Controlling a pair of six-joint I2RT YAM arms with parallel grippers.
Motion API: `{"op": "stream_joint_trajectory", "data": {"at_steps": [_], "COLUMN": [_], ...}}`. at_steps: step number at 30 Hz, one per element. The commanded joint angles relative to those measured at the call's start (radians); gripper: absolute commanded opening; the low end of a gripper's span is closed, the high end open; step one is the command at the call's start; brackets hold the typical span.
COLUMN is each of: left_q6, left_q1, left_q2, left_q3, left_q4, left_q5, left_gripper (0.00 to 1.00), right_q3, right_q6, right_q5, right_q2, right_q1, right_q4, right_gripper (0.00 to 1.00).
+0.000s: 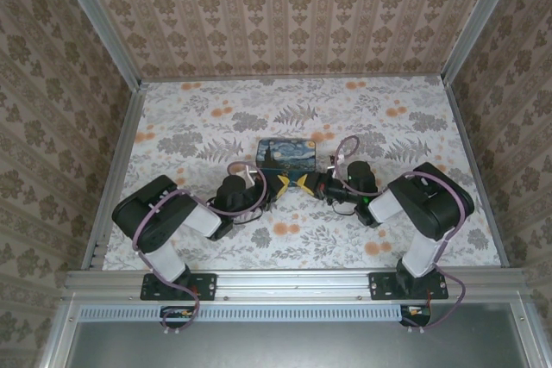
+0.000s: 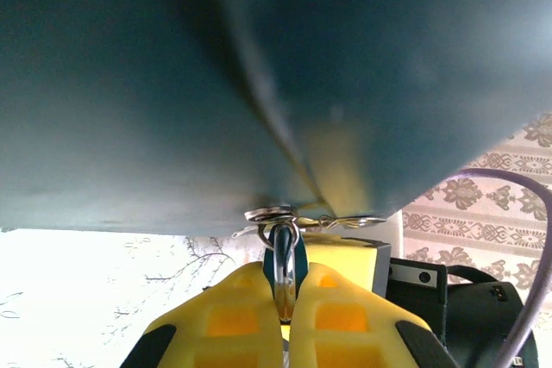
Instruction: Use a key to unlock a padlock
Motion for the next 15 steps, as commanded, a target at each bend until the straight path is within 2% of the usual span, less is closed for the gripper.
{"op": "stream_joint_trajectory", "data": {"at_steps": [1, 7, 15], "left_q6": [-0.023, -0.023, -0.003], "left_q1": [-0.02, -0.023, -0.035], "left_q2": [-0.062, -0.074, -0.06], "left_q3": [0.032, 0.025, 0.027], "left_q4": [0.089, 0.088, 0.088], "left_q5": [0.069, 0.062, 0.032], "left_gripper": [0.0, 0.0, 0.0], "right_q3": [0.012, 0.018, 0.016], "right_q6": [-0.015, 0.041, 0.098], "right_q5": [0.015, 0.002, 0.004], "right_q2": [0.049, 0.099, 0.037], "right_q1": [-0.025, -0.029, 0.018], "right_q4": [0.069, 0.148, 0.143], "right_gripper": [0.0, 0.0, 0.0]}}
